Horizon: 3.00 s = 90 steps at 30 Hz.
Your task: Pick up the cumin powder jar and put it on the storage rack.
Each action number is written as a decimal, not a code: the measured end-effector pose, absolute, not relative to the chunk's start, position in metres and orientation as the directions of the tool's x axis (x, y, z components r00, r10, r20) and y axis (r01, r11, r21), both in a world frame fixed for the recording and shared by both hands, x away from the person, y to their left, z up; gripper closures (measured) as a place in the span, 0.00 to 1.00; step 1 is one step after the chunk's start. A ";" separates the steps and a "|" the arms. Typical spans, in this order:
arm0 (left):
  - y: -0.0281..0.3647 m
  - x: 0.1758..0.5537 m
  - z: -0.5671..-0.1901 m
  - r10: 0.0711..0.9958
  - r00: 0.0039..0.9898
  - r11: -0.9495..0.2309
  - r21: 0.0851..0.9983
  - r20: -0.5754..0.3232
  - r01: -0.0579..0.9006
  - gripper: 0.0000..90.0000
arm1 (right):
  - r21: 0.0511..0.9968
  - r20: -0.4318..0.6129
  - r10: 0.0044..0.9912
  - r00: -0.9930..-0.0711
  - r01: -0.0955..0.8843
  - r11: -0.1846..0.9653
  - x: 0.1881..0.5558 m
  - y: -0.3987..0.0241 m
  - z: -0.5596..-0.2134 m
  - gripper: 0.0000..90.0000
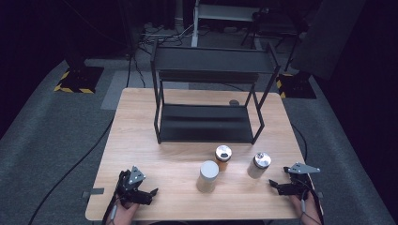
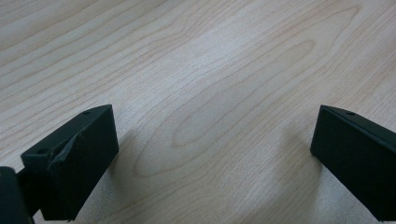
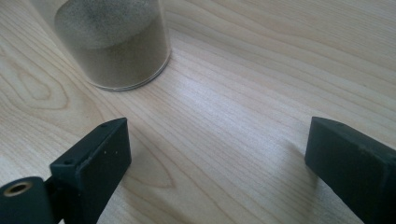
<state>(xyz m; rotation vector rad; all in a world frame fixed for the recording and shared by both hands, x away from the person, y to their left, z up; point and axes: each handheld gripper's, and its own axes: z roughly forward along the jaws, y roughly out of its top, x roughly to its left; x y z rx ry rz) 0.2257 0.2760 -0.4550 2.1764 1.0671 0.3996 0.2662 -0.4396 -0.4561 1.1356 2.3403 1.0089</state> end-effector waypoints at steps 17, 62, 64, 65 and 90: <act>0.287 0.224 -0.449 0.800 0.596 -0.378 0.711 -0.072 0.593 0.04 | 0.727 -0.003 0.788 -0.616 0.540 0.425 0.267 -0.439 -0.456 0.07; 0.239 0.217 -0.373 0.682 0.724 -0.371 0.806 -0.100 0.461 0.06 | 0.727 -0.003 0.780 -0.625 0.535 0.431 0.265 -0.442 -0.456 0.07; 0.234 0.219 -0.373 0.673 0.733 -0.375 0.808 -0.099 0.453 0.06 | 0.727 -0.003 0.780 -0.625 0.535 0.431 0.265 -0.442 -0.456 0.07; 0.231 0.220 -0.372 0.668 0.738 -0.381 0.808 -0.096 0.449 0.06 | 0.727 -0.003 0.780 -0.625 0.534 0.431 0.265 -0.442 -0.456 0.07; 0.174 0.247 -0.367 0.571 0.817 -0.429 0.822 -0.074 0.375 0.06 | 0.727 -0.003 0.780 -0.625 0.535 0.431 0.265 -0.442 -0.456 0.07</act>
